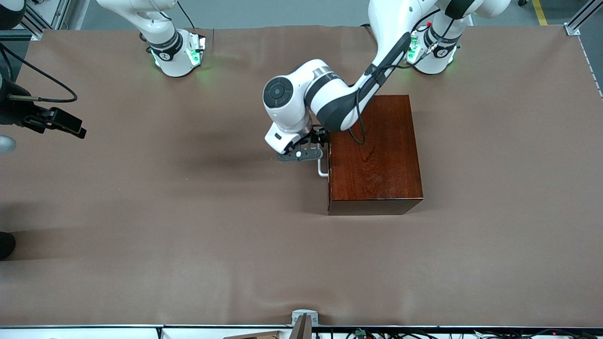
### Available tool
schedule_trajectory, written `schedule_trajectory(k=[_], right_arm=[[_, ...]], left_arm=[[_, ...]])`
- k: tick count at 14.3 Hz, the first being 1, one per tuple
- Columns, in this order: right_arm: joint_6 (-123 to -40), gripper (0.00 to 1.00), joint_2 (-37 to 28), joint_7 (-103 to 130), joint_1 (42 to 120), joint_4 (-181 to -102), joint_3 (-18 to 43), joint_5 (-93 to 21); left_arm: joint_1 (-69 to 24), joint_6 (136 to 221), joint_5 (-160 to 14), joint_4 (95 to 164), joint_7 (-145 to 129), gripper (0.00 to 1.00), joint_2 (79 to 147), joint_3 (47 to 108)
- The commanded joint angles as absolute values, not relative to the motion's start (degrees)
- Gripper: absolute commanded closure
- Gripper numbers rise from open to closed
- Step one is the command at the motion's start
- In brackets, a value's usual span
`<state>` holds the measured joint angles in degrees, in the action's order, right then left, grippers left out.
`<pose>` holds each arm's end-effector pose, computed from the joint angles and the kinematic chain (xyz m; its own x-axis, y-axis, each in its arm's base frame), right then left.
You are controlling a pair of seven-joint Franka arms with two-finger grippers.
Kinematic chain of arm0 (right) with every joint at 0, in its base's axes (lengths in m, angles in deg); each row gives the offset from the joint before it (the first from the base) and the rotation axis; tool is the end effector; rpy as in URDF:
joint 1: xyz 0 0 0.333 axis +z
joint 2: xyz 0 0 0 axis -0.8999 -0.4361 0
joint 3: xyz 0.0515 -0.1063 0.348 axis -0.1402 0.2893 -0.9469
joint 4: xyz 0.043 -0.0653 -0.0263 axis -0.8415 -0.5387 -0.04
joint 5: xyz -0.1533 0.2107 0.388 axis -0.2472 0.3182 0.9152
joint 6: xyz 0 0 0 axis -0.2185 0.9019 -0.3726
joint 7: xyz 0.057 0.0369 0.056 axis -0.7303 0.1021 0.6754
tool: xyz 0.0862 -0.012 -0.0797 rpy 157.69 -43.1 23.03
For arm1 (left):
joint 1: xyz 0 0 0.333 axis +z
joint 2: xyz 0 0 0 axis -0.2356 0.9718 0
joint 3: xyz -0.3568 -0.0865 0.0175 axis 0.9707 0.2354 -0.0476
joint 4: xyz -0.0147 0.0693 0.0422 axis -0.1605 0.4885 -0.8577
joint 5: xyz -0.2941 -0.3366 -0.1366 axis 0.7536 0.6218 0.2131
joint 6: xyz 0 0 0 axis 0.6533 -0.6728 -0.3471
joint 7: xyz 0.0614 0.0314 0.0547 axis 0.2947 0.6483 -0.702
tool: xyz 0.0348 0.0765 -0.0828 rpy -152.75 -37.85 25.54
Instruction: Open drawer, take yellow block, close drawer
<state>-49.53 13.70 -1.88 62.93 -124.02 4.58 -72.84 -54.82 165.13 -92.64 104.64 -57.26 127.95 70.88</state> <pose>0.6497 0.0149 0.6767 0.9864 -0.1519 -0.0621 -0.1523 -0.9883 -0.0014 0.5334 -0.6169 0.3083 0.9961 0.0349 -0.0813 0.0199 -0.9837 -0.1788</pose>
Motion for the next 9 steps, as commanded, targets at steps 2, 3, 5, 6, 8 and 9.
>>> schedule_trajectory(k=[2, 3, 5, 6, 8, 9], right_arm=[[-49.72, 0.00, 13.91, -2.81, 63.09, -123.83, 4.60, -73.23], [-49.72, 0.00, 13.91, -2.81, 63.09, -123.83, 4.60, -73.23], [-49.72, 0.00, 13.91, -2.81, 63.09, -123.83, 4.60, -73.23], [-49.72, 0.00, 13.91, -2.81, 63.09, -123.83, 4.60, -73.23], [-49.72, 0.00, 13.91, -2.81, 63.09, -123.83, 4.60, -73.23], [-49.72, 0.00, 13.91, -2.81, 63.09, -123.83, 4.60, -73.23]], left_arm=[[-55.38, 166.10, -94.15, 103.19, -58.03, 0.00, 129.72, 70.42], [-55.38, 166.97, -94.06, 103.19, -58.21, 0.00, 130.07, 70.42], [-55.38, 169.08, -94.06, 103.19, -58.30, 0.00, 130.68, 70.42], [-55.46, 169.70, -94.15, 103.19, -58.30, 0.00, 131.21, 70.33], [-56.25, 170.41, -94.06, 103.19, -58.30, 0.00, 131.57, 69.46], [-56.78, 170.41, -94.15, 103.10, -58.30, 0.00, 131.57, 69.28]])
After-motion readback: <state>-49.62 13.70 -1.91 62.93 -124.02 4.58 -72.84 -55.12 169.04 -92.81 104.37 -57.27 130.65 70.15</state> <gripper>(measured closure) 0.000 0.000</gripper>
